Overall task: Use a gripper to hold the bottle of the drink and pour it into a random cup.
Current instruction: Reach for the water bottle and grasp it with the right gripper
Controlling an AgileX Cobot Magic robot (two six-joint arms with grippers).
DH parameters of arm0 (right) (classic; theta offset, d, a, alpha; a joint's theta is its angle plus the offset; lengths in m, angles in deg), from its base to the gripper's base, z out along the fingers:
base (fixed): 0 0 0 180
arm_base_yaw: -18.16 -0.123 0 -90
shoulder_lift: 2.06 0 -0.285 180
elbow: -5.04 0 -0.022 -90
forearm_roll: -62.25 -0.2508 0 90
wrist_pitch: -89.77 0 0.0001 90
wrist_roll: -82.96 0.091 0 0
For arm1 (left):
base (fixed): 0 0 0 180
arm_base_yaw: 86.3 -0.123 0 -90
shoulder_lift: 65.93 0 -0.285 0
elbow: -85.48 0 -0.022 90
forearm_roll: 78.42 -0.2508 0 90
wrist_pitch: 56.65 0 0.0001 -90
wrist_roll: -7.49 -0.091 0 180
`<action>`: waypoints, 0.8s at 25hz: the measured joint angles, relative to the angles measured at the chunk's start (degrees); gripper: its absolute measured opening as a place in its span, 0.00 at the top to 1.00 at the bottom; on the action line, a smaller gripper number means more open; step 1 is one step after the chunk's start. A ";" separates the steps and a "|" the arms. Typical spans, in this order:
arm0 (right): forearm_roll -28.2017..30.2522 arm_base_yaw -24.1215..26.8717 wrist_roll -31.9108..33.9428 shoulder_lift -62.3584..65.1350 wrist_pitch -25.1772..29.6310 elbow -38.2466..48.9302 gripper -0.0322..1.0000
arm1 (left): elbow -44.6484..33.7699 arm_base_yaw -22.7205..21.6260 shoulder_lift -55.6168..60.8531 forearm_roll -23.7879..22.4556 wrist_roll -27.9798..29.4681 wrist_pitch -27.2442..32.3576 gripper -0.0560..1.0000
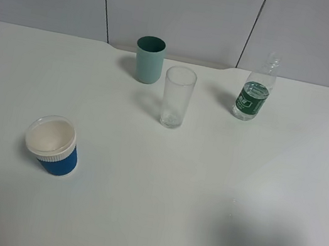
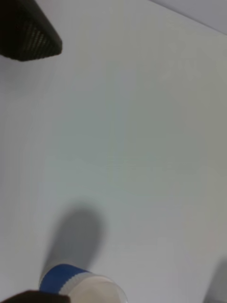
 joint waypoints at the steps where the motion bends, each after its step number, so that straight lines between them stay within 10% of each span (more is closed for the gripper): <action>1: 0.00 0.00 0.00 0.00 0.00 0.00 0.21 | 0.00 0.00 0.00 0.00 0.00 0.00 0.02; 20: 0.00 0.00 0.00 0.00 0.00 0.00 0.21 | 0.00 0.00 0.00 0.00 0.00 0.00 0.02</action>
